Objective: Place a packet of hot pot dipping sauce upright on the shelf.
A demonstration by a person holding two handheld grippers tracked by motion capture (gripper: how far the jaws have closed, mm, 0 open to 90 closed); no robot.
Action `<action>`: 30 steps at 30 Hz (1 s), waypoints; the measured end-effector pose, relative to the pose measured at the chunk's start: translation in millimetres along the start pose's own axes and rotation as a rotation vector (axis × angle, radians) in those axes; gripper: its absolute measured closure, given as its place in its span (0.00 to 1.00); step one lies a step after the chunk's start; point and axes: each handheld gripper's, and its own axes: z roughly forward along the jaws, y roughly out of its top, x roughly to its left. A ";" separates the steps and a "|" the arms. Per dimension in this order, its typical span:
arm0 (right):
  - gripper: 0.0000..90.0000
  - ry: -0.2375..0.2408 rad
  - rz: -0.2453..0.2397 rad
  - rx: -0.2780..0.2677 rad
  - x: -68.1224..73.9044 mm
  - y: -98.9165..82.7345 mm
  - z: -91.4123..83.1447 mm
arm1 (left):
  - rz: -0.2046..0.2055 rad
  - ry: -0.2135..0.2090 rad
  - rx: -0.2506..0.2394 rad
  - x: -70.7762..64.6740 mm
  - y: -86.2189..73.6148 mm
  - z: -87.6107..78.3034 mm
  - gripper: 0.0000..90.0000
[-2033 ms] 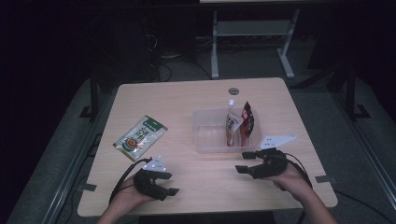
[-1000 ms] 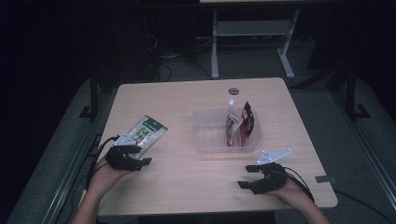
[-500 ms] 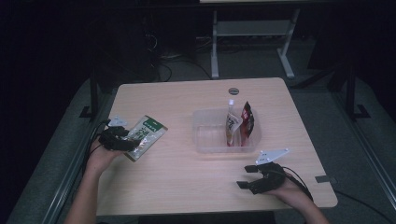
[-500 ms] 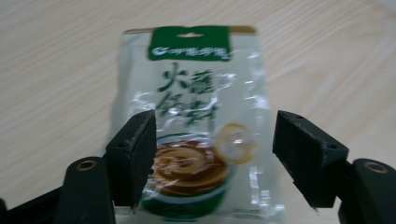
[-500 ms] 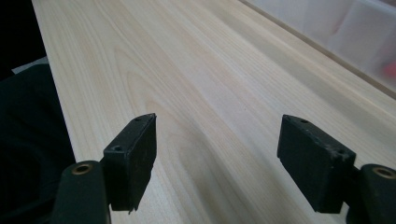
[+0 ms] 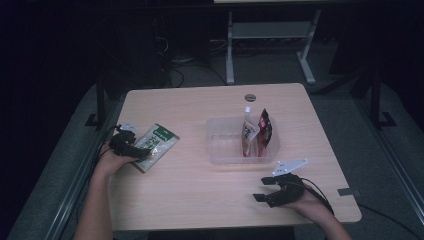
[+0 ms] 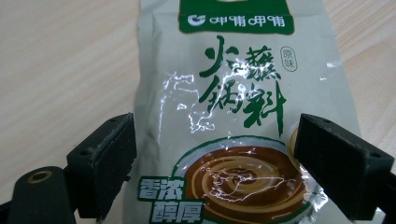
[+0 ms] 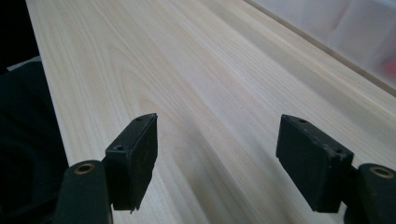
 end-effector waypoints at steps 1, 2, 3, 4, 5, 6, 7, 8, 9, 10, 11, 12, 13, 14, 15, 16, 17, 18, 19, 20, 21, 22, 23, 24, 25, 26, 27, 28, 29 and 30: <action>0.32 -0.002 -0.003 0.000 -0.9 -0.3 0.0 | 0.000 0.000 0.000 0.0 0.0 0.0 0.12; 0.32 -0.002 -0.003 0.000 -0.9 -0.3 0.0 | -0.015 -0.010 -0.006 3.6 -2.0 0.4 0.12; 0.32 -0.004 0.000 -0.004 -1.6 -0.3 -0.7 | -0.034 -0.014 -0.013 5.2 -3.4 0.9 0.12; 0.32 -0.005 0.001 -0.005 -1.7 -0.3 -0.9 | -0.040 -0.016 -0.015 6.7 -4.6 0.9 0.12; 0.32 -0.005 0.001 -0.005 -1.7 -0.3 -0.9 | -0.048 -0.019 -0.020 7.3 -6.0 0.9 0.12; 0.32 -0.007 0.001 -0.005 -1.6 -0.3 -1.2 | -0.059 -0.018 -0.051 6.9 -9.9 1.7 0.12; 0.32 -0.008 0.001 -0.005 -1.6 -0.3 -1.3 | -0.068 -0.025 -0.063 8.6 -13.1 2.2 0.12; 0.32 -0.008 0.002 -0.005 -1.8 -0.3 -1.2 | -0.075 -0.026 -0.079 9.4 -15.0 2.0 0.12; 0.32 -0.008 0.002 -0.005 -1.8 -0.3 -1.2 | -0.063 -0.024 -0.074 10.6 -15.9 1.1 0.12; 0.32 -0.008 0.002 -0.005 -1.9 -0.3 -1.1 | -0.065 -0.021 -0.068 10.9 -16.0 0.4 0.12; 0.32 -0.008 0.002 -0.004 -2.1 -0.4 -1.0 | -0.064 -0.017 -0.060 10.9 -16.0 -0.2 0.12; 0.32 -0.008 0.002 -0.002 -2.2 -0.6 -1.1 | -0.062 -0.017 -0.062 10.4 -16.2 -0.2 0.12; 0.32 -0.008 0.004 -0.001 -2.1 -0.6 -1.3 | -0.062 -0.016 -0.061 10.2 -16.2 -0.2 0.12; 0.32 -0.009 0.007 0.001 -2.1 -0.8 -1.6 | -0.062 -0.015 -0.060 9.9 -16.2 -0.2 0.12; 0.32 -0.009 0.007 0.001 -2.3 -0.8 -1.7 | -0.050 -0.020 -0.057 10.0 -16.3 -0.6 0.13; 0.32 -0.009 0.007 0.001 -2.3 -0.8 -1.7 | -0.048 -0.024 -0.064 9.4 -16.4 -0.4 0.13; 0.32 -0.009 0.006 0.001 -2.8 -0.9 -1.7 | -0.026 -0.023 -0.059 9.1 -16.1 -0.6 0.15; 0.32 -0.009 0.006 0.001 -2.8 -0.9 -1.7 | -0.026 -0.023 -0.059 9.1 -16.1 -0.6 0.17; 0.32 -0.009 0.006 0.001 -3.2 -0.9 -1.3 | -0.015 -0.031 -0.063 7.0 -15.9 -1.1 0.20; 0.32 -0.009 0.004 0.001 -3.5 -0.9 -0.9 | -0.004 -0.033 -0.058 6.7 -15.6 -1.6 0.22; 0.32 -0.009 0.003 0.002 -3.5 -0.8 -0.7 | 0.000 -0.031 -0.058 5.7 -15.4 -1.8 0.24; 0.32 -0.009 0.003 0.002 -3.5 -0.8 -0.7 | 0.000 -0.031 -0.058 5.7 -15.4 -1.8 0.26; 0.32 -0.009 0.004 0.005 -3.4 -0.7 -0.4 | 0.004 -0.025 -0.054 4.8 -15.0 -2.5 0.26; 0.32 -0.008 0.002 0.006 -3.1 -0.7 0.0 | 0.012 -0.024 -0.051 4.4 -14.7 -3.2 0.35; 0.32 -0.007 0.000 0.006 -3.0 -0.7 0.2 | 0.025 -0.017 -0.048 3.3 -14.2 -4.0 0.39; 0.32 -0.007 0.000 0.007 -2.9 -0.6 0.3 | 0.033 -0.014 -0.049 2.2 -13.8 -4.4 0.43; 0.32 -0.007 0.000 0.007 -2.9 -0.6 0.3 | 0.033 -0.014 -0.049 2.2 -13.8 -4.4 0.48; 0.33 -0.007 0.002 0.010 -3.0 -0.7 0.9 | 0.030 -0.007 -0.049 1.7 -13.7 -4.8 0.54; 0.33 -0.008 0.004 0.012 -3.0 -0.7 1.1 | 0.023 0.004 -0.049 2.8 -13.8 -6.2 0.59; 0.33 -0.008 0.004 0.013 -3.2 -0.8 1.2 | 0.020 0.012 -0.052 3.7 -14.2 -6.9 0.65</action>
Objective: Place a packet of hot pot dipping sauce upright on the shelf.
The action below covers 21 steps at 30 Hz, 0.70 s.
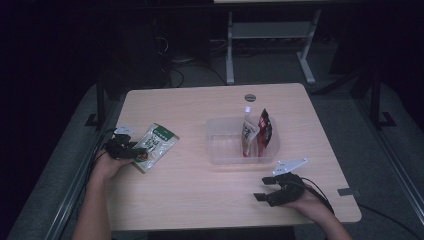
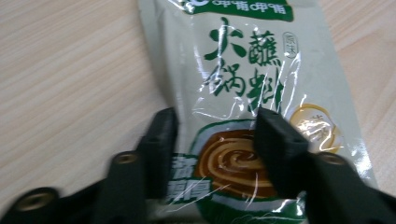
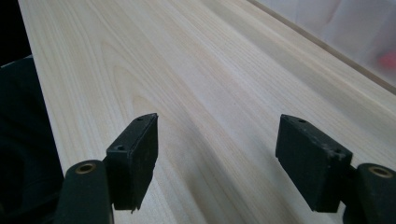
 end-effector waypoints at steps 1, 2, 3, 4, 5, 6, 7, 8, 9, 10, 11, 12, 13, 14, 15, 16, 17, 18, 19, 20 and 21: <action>0.33 0.000 0.000 0.001 -0.1 -0.1 0.1 | -0.001 0.006 -0.003 0.5 -0.2 -0.2 0.72; 0.33 -0.001 -0.002 0.003 -0.2 -0.2 0.3 | -0.001 0.009 0.003 0.3 0.2 -0.7 0.76; 0.33 -0.001 -0.002 0.003 -0.2 -0.2 0.3 | -0.001 0.009 0.003 0.3 0.2 -0.7 0.81; 0.33 -0.002 -0.002 0.003 -0.2 -0.2 0.4 | -0.002 0.015 0.000 -0.6 0.3 -0.4 0.81; 0.33 -0.002 -0.001 0.005 -0.2 -0.4 0.6 | -0.012 0.023 -0.001 -1.6 0.9 -0.2 0.88; 0.33 -0.001 -0.001 0.006 -0.3 -0.4 0.7 | -0.011 0.024 0.003 -1.5 1.4 -0.4 0.91; 0.33 -0.001 0.001 0.008 -0.2 -0.3 0.7 | -0.011 0.024 0.003 -1.5 1.4 -0.4 0.95; 0.33 0.000 0.001 0.008 -0.3 -0.2 0.7 | -0.020 0.027 0.012 -2.1 2.8 -0.8 0.96; 0.33 -0.001 0.001 0.008 -0.4 -0.2 0.7 | -0.034 0.022 0.011 -1.3 2.8 -1.6 0.97; 0.33 -0.001 0.001 0.008 -0.4 -0.2 0.7 | -0.034 0.022 0.011 -1.3 2.8 -1.6 0.98; 0.33 -0.001 0.001 0.008 -0.5 -0.1 0.5 | -0.045 0.014 0.007 0.0 2.3 -2.4 0.98; 0.32 -0.002 0.000 0.004 -1.5 0.0 -0.3 | -0.058 0.006 0.001 1.1 1.9 -3.3 0.99; 0.32 -0.003 0.006 0.003 -1.6 0.1 -0.7 | -0.076 -0.003 -0.010 2.6 1.7 -4.7 1.00; 0.32 -0.002 0.010 0.003 -2.0 0.2 -1.0 | -0.096 -0.011 -0.023 3.6 1.4 -6.2 1.00; 0.32 -0.002 0.010 0.003 -2.0 0.2 -1.0 | -0.096 -0.011 -0.023 3.6 1.4 -6.2 1.00; 0.32 0.003 0.024 0.006 -2.6 0.3 -1.9 | -0.106 -0.017 -0.033 4.5 1.4 -7.9 1.00; 0.31 0.001 0.033 0.004 -3.5 0.6 -3.3 | -0.117 -0.025 -0.043 5.2 1.3 -9.9 1.00; 0.31 0.000 0.040 0.002 -3.6 0.7 -3.8 | -0.132 -0.034 -0.061 5.7 1.4 -14.1 1.00; 0.31 0.011 0.039 -0.002 -4.0 1.1 -4.3 | -0.129 -0.037 -0.064 5.8 1.7 -16.4 1.00; 0.30 0.024 0.038 -0.004 -4.5 1.6 -4.5 | -0.135 -0.038 -0.072 4.7 2.2 -18.2 1.00; 0.29 0.027 0.045 -0.002 -4.4 2.3 -5.0 | -0.135 -0.040 -0.076 4.0 2.8 -20.6 1.00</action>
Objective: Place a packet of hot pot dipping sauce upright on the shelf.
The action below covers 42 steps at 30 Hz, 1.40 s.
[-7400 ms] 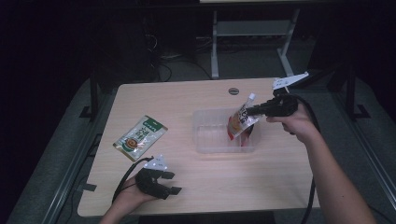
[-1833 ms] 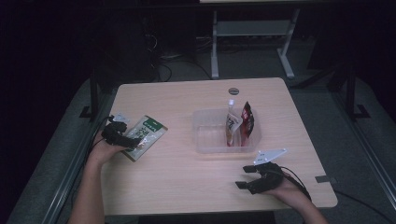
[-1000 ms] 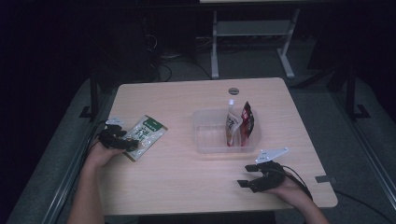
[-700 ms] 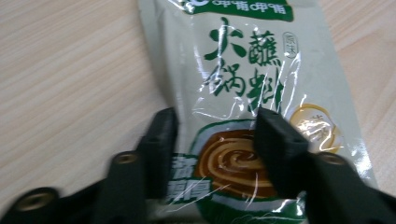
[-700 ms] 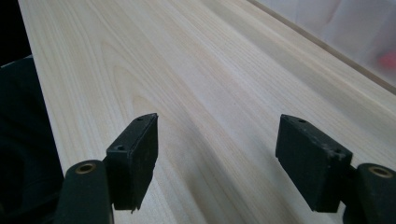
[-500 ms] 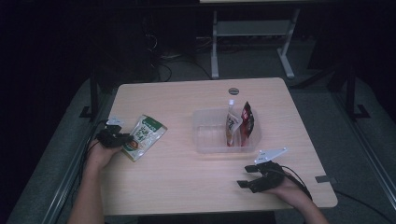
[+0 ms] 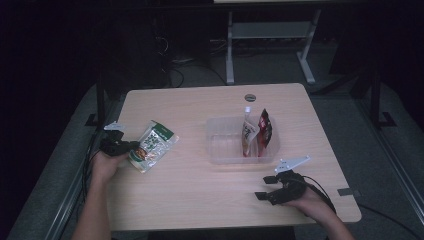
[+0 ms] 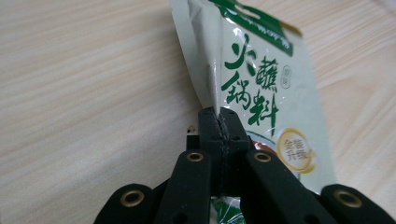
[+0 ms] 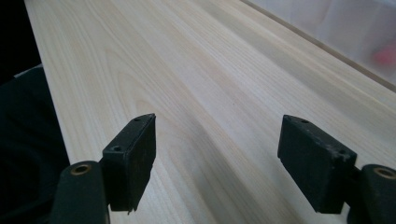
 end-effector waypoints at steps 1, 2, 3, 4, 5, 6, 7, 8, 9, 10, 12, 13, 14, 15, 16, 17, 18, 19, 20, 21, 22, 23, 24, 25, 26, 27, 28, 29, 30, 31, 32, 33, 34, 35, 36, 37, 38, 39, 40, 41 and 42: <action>0.29 0.000 0.000 0.000 0.0 0.0 0.0 | 0.000 0.000 0.000 0.0 0.0 0.0 1.00; 0.28 0.002 0.001 -0.001 0.0 0.5 -0.2 | -0.004 -0.009 -0.008 -0.9 0.5 -2.4 1.00; 0.26 0.009 -0.009 -0.004 0.8 1.6 -0.5 | -0.004 -0.022 -0.020 -3.1 1.7 -7.9 1.00; 0.25 0.009 -0.014 -0.008 1.9 2.2 -0.6 | -0.004 -0.022 -0.020 -3.1 1.7 -7.9 1.00; 0.25 0.009 -0.014 -0.008 1.9 2.2 -0.6 | -0.004 -0.029 -0.025 -4.5 2.2 -10.5 1.00; 0.23 0.012 -0.015 -0.008 3.1 3.0 -0.7 | 0.001 -0.036 -0.028 -5.9 2.8 -14.0 1.00; 0.26 0.026 -0.023 -0.009 5.2 5.4 -1.7 | 0.001 -0.047 -0.029 -9.3 2.9 -18.8 1.00; 0.26 0.031 -0.027 -0.011 6.6 7.0 -2.3 | 0.004 -0.055 -0.032 -10.5 2.7 -20.6 1.00; 0.26 0.031 -0.027 -0.011 6.6 7.0 -2.3 | 0.004 -0.055 -0.032 -10.5 2.7 -20.6 1.00; 0.26 0.020 -0.040 -0.021 9.6 9.3 -4.1 | 0.005 -0.074 -0.044 -15.5 1.1 -25.6 1.00; 0.26 0.015 -0.052 -0.032 12.2 10.9 -6.1 | -0.007 -0.085 -0.052 -17.8 0.7 -27.1 1.00; 0.26 0.015 -0.052 -0.032 12.2 10.9 -6.1 | -0.006 -0.092 -0.057 -19.4 1.0 -28.8 1.00; 0.26 0.015 -0.059 -0.033 13.2 11.4 -6.4 | -0.007 -0.098 -0.064 -21.4 1.9 -30.4 1.00; 0.29 0.017 -0.058 -0.026 13.1 11.4 -6.0 | -0.006 -0.114 -0.077 -26.0 3.2 -33.7 1.00; 0.29 0.017 -0.058 -0.026 13.1 11.4 -6.0 | -0.006 -0.114 -0.077 -26.0 3.2 -33.7 1.00; 0.32 0.010 -0.063 -0.018 13.9 11.0 -6.1 | 0.004 -0.129 -0.086 -31.5 4.2 -37.2 1.00; 0.31 0.013 -0.062 -0.020 13.7 11.1 -6.1 | 0.012 -0.135 -0.088 -34.5 4.4 -39.4 1.00; 0.31 0.013 -0.062 -0.020 13.7 11.1 -6.1 | 0.012 -0.135 -0.088 -34.5 4.4 -39.4 1.00; 0.32 0.016 -0.060 -0.024 13.3 11.4 -6.2 | 0.015 -0.150 -0.094 -38.6 4.5 -41.8 1.00; 0.31 0.021 -0.056 -0.033 13.4 12.6 -7.2 | 0.030 -0.163 -0.097 -44.2 4.5 -46.3 1.00; 0.31 0.024 -0.052 -0.038 13.5 13.5 -7.5 | 0.038 -0.171 -0.102 -47.9 4.3 -48.9 1.00; 0.31 0.024 -0.052 -0.038 13.5 13.5 -7.5 | 0.038 -0.171 -0.102 -47.9 4.3 -48.9 1.00; 0.31 0.024 -0.050 -0.043 13.8 14.4 -7.6 | 0.046 -0.179 -0.105 -51.3 4.0 -51.6 1.00; 0.31 0.026 -0.048 -0.040 14.1 15.3 -7.6 | 0.049 -0.188 -0.112 -55.3 3.4 -54.2 1.00; 0.31 0.028 -0.049 -0.041 14.7 16.4 -7.3 | 0.056 -0.196 -0.119 -59.0 2.8 -56.9 1.00; 0.31 0.035 -0.049 -0.042 16.2 18.5 -6.9 | 0.071 -0.215 -0.124 -66.4 1.6 -61.9 1.00; 0.31 0.041 -0.049 -0.046 16.6 19.7 -6.5 | 0.084 -0.225 -0.126 -70.7 1.4 -64.3 1.00; 0.31 0.041 -0.049 -0.046 16.6 19.7 -6.5 | 0.084 -0.225 -0.126 -70.7 1.4 -64.3 1.00; 0.32 0.056 -0.048 -0.056 18.3 22.2 -6.8 | 0.093 -0.248 -0.137 -81.1 -0.5 -68.2 1.00; 0.32 0.059 -0.047 -0.058 19.1 23.7 -6.8 | 0.093 -0.248 -0.137 -81.1 -0.5 -68.2 1.00; 0.33 0.063 -0.051 -0.059 19.6 25.2 -6.8 | 0.109 -0.273 -0.143 -91.2 -3.1 -70.3 1.00; 0.33 0.063 -0.050 -0.063 20.1 26.6 -6.4 | 0.119 -0.279 -0.144 -96.6 -4.4 -71.1 1.00; 0.33 0.064 -0.051 -0.062 19.9 28.0 -6.4 | 0.125 -0.287 -0.143 -101.0 -5.3 -71.6 1.00; 0.33 0.064 -0.051 -0.062 19.9 28.0 -6.4 | 0.125 -0.287 -0.143 -101.0 -5.3 -71.6 1.00; 0.34 0.069 -0.053 -0.064 19.9 30.5 -5.8 | 0.136 -0.295 -0.143 -108.1 -6.6 -71.9 1.00; 0.34 0.073 -0.053 -0.065 20.1 32.0 -5.6 | 0.141 -0.306 -0.145 -113.9 -7.3 -71.8 1.00; 0.34 0.079 -0.053 -0.070 19.9 33.4 -5.4 | 0.155 -0.317 -0.140 -119.1 -7.5 -71.8 1.00; 0.34 0.079 -0.053 -0.070 19.9 33.4 -5.4 | 0.161 -0.331 -0.140 -124.7 -7.7 -71.2 1.00; 0.34 0.089 -0.052 -0.079 19.8 36.9 -5.8 | 0.172 -0.345 -0.137 -130.9 -7.5 -70.3 1.00; 0.33 0.093 -0.052 -0.081 19.6 38.0 -5.9 | 0.177 -0.354 -0.135 -134.5 -7.4 -69.5 1.00; 0.33 0.093 -0.052 -0.081 19.6 38.0 -5.9 | 0.183 -0.362 -0.133 -139.4 -7.1 -68.2 1.00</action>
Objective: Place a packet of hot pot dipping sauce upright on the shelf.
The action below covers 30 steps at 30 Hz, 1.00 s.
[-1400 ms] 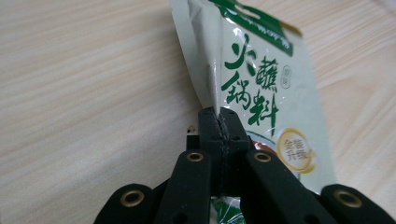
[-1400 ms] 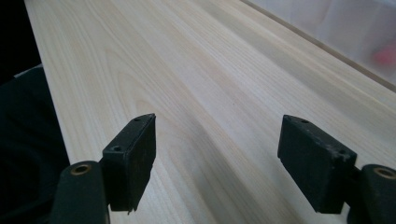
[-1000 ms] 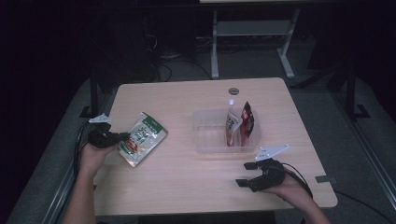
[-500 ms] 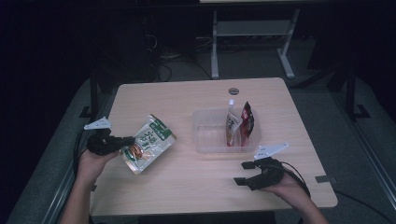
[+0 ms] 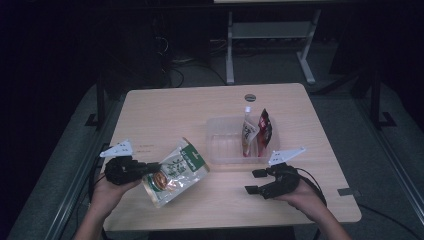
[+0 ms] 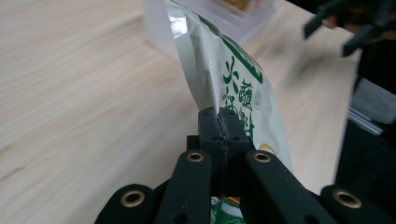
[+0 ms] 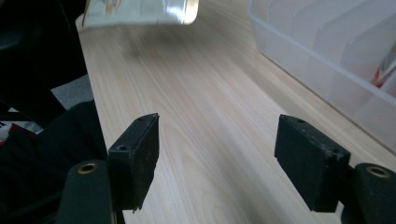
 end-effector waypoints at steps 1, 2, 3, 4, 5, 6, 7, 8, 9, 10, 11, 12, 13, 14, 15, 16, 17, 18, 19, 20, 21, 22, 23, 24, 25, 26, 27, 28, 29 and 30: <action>0.33 0.005 0.000 -0.006 0.1 3.0 0.3 | 0.003 -0.010 0.001 -3.5 0.7 3.2 1.00; 0.32 0.007 -0.006 -0.006 0.0 4.7 0.8 | 0.006 -0.033 0.002 -10.5 2.2 10.6 1.00; 0.32 0.007 -0.006 -0.006 0.0 4.7 0.8 | 0.006 -0.033 0.002 -10.5 2.2 10.6 1.00; 0.31 0.018 -0.010 -0.009 0.2 9.0 2.4 | 0.014 -0.045 0.006 -15.6 3.5 15.2 1.00; 0.31 0.018 -0.010 -0.009 0.2 9.0 2.4 | 0.019 -0.050 0.006 -18.4 4.5 17.9 1.00; 0.31 0.023 -0.015 -0.014 0.0 10.6 3.3 | 0.025 -0.061 0.010 -22.1 5.7 21.1 1.00; 0.31 0.028 -0.017 -0.018 0.3 13.0 4.1 | 0.033 -0.067 0.012 -25.5 6.8 24.0 1.00; 0.31 0.037 -0.020 -0.020 0.3 15.6 5.2 | 0.039 -0.075 0.009 -28.8 7.7 26.8 1.00; 0.31 0.045 -0.025 -0.024 0.2 18.3 6.5 | 0.042 -0.080 0.008 -31.8 8.6 29.0 1.00; 0.30 0.062 -0.021 -0.030 0.2 23.1 10.1 | 0.051 -0.092 0.004 -35.9 10.5 33.0 1.00; 0.30 0.062 -0.021 -0.030 0.2 23.1 10.1 | 0.051 -0.092 0.004 -35.9 10.5 33.0 1.00; 0.30 0.084 -0.022 -0.039 -0.5 26.8 15.1 | 0.055 -0.102 0.004 -37.9 11.1 34.7 1.00; 0.30 0.084 -0.022 -0.039 -0.5 26.8 15.1 | 0.062 -0.108 0.005 -39.9 12.1 36.5 1.00; 0.30 0.107 -0.022 -0.037 -0.5 30.8 21.1 | 0.069 -0.116 0.006 -42.3 13.1 38.3 1.00; 0.30 0.107 -0.022 -0.037 -0.5 30.8 21.1 | 0.077 -0.119 0.008 -43.4 13.7 39.3 1.00; 0.30 0.125 -0.025 -0.037 0.2 33.9 25.2 | 0.084 -0.135 0.006 -46.4 15.0 41.4 1.00; 0.30 0.135 -0.024 -0.041 0.7 35.9 27.5 | 0.088 -0.140 0.006 -47.4 15.5 42.1 1.00; 0.30 0.143 -0.028 -0.043 0.8 37.3 29.2 | 0.088 -0.140 0.006 -47.4 15.5 42.1 1.00; 0.30 0.143 -0.028 -0.043 0.8 37.3 29.2 | 0.097 -0.148 0.001 -48.7 16.2 43.1 1.00; 0.30 0.181 -0.021 -0.049 2.5 41.5 35.5 | 0.101 -0.167 -0.006 -52.0 17.0 45.5 1.00; 0.30 0.181 -0.021 -0.049 2.5 41.5 35.5 | 0.101 -0.167 -0.006 -52.0 17.0 45.5 1.00; 0.30 0.191 -0.021 -0.052 2.8 42.4 37.7 | 0.109 -0.172 -0.005 -53.4 17.7 46.5 1.00; 0.30 0.206 -0.017 -0.052 3.6 43.0 40.1 | 0.115 -0.176 -0.003 -54.9 18.2 47.9 1.00; 0.30 0.216 -0.017 -0.051 4.7 42.9 42.2 | 0.122 -0.178 -0.002 -56.6 18.4 48.8 1.00; 0.31 0.224 -0.022 -0.043 5.6 42.2 43.3 | 0.130 -0.184 0.004 -57.4 18.7 49.7 1.00; 0.34 0.236 -0.020 -0.041 7.2 40.0 44.3 | 0.133 -0.190 0.004 -59.0 18.4 51.8 1.00; 0.34 0.236 -0.020 -0.041 7.2 40.0 44.3 | 0.133 -0.190 0.004 -59.0 18.4 51.8 1.00; 0.38 0.254 -0.016 -0.040 7.1 37.4 44.9 | 0.136 -0.195 0.002 -60.0 18.5 53.3 1.00; 0.38 0.254 -0.016 -0.040 7.1 37.4 44.9 | 0.137 -0.196 0.005 -60.6 18.5 53.7 1.00; 0.42 0.263 -0.019 -0.035 7.1 36.5 45.4 | 0.147 -0.195 0.009 -61.2 18.9 55.0 1.00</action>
